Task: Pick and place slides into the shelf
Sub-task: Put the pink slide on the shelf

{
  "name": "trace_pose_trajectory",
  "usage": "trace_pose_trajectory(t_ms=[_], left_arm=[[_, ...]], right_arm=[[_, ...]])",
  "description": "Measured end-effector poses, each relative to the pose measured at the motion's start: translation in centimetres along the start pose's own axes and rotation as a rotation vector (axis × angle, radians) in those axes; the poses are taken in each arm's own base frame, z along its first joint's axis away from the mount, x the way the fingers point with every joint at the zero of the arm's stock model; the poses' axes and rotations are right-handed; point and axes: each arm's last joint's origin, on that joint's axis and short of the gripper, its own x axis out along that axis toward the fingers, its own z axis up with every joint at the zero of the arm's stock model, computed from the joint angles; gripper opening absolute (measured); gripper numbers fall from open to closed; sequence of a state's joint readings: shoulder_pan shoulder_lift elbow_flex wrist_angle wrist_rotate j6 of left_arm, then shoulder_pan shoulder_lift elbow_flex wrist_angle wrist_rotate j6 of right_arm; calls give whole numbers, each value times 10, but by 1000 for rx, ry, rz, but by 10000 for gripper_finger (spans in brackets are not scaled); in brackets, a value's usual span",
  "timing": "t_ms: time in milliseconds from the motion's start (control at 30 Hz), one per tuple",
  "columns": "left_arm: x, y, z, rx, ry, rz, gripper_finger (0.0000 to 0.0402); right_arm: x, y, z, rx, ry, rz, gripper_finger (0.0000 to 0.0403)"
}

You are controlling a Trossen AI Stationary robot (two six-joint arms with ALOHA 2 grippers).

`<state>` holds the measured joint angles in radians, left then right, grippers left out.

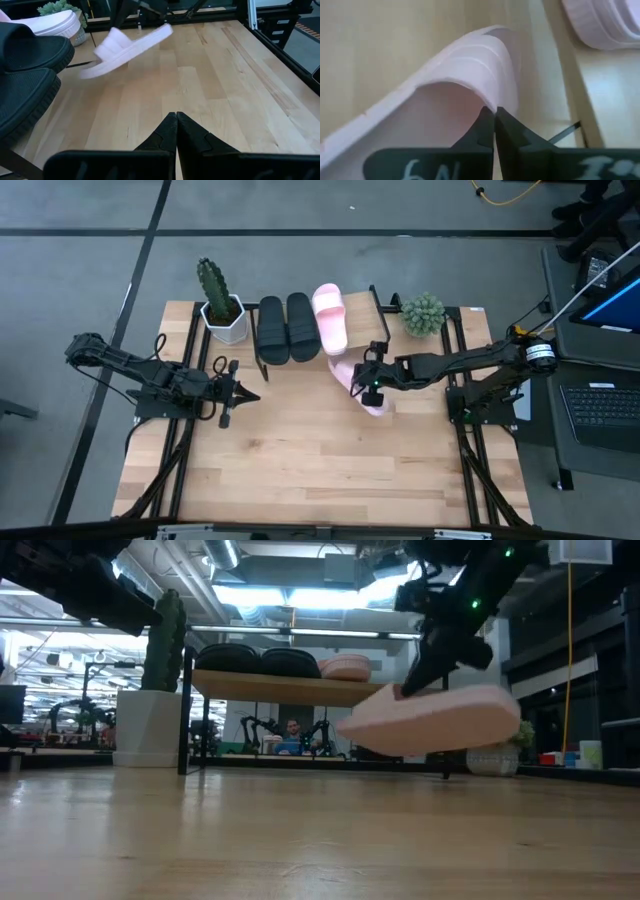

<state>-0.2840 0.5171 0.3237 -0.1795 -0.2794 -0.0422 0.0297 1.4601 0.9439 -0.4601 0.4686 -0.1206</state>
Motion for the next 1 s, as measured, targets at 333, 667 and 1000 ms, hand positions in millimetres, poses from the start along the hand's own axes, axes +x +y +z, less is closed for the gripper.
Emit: trace_pose_trajectory(t_ms=[333,667,1000], left_arm=[[0,0,0,-1,0,0,0],[0,0,0,-4,0,0,0],[0,0,0,-4,0,-1,0]], right_arm=[[-27,25,15,21,-40,62,4],[-56,52,15,58,-49,3,4],[-88,51,29,78,-53,-24,4]])
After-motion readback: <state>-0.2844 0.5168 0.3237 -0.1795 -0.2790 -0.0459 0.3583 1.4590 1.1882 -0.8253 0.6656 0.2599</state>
